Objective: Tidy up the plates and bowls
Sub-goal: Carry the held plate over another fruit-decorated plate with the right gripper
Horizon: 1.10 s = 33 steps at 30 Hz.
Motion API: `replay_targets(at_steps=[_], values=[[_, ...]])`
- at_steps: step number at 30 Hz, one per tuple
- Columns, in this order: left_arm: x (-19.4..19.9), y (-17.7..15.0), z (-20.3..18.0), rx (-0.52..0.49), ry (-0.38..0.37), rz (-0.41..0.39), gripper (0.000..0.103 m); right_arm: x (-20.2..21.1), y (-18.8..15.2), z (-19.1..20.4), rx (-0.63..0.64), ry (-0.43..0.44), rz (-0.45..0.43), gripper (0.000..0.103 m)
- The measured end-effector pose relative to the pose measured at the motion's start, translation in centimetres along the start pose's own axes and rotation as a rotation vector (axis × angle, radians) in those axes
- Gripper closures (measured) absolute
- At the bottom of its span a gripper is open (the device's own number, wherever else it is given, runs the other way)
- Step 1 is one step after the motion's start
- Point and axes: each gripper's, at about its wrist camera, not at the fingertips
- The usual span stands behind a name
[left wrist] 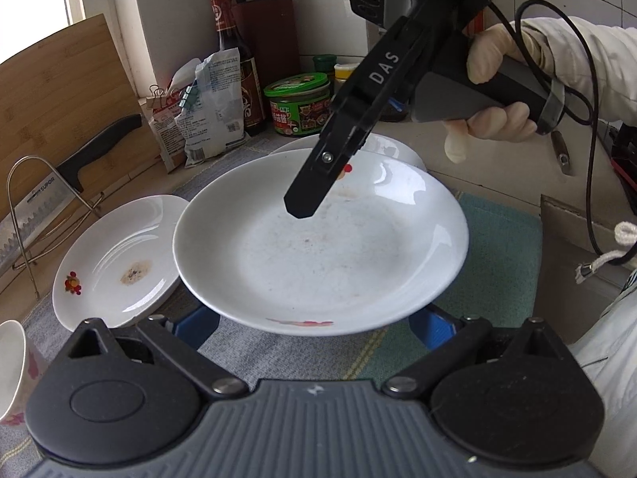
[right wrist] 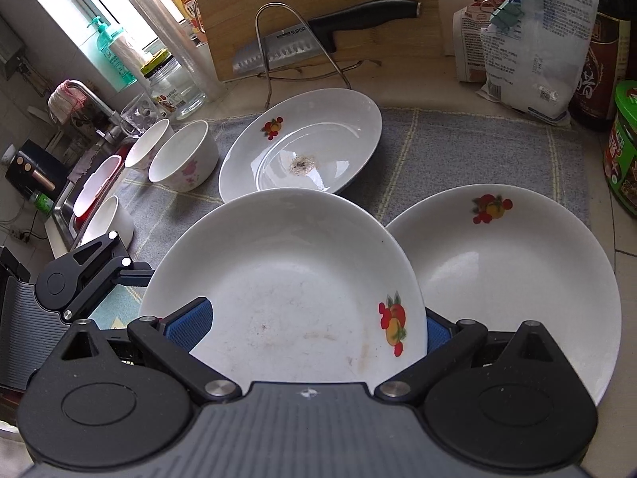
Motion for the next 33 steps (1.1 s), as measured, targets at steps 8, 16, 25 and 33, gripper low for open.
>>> replay_targets(at_steps=[8,16,25,33], values=[[-2.3,1.5,-1.3,-0.016,-0.013,0.001,0.003,1.4,0.2,-2.7,-0.021,-0.015,-0.018,0.0],[-4.1,2.7,-1.5,-0.021,-0.023,0.013,0.003,1.9,0.6,-4.7,-0.037,-0.015,-0.031,0.0],[-5.3,3.4,-1.2,-0.032,-0.041,0.025,0.003,1.9,0.6,-6.4,-0.06,-0.02,-0.032,0.0],[-6.0,3.8,-1.4,-0.052,-0.046,0.023,0.003,2.2,0.4,-7.4,-0.083,-0.023,-0.043,0.0]])
Point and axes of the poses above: each gripper's, at about its wrist camera, not at the fingertips, and x roughly against the way its jaws point, z to its left, y to its top, and after that the axes turned 11 degrees about y, right-handed
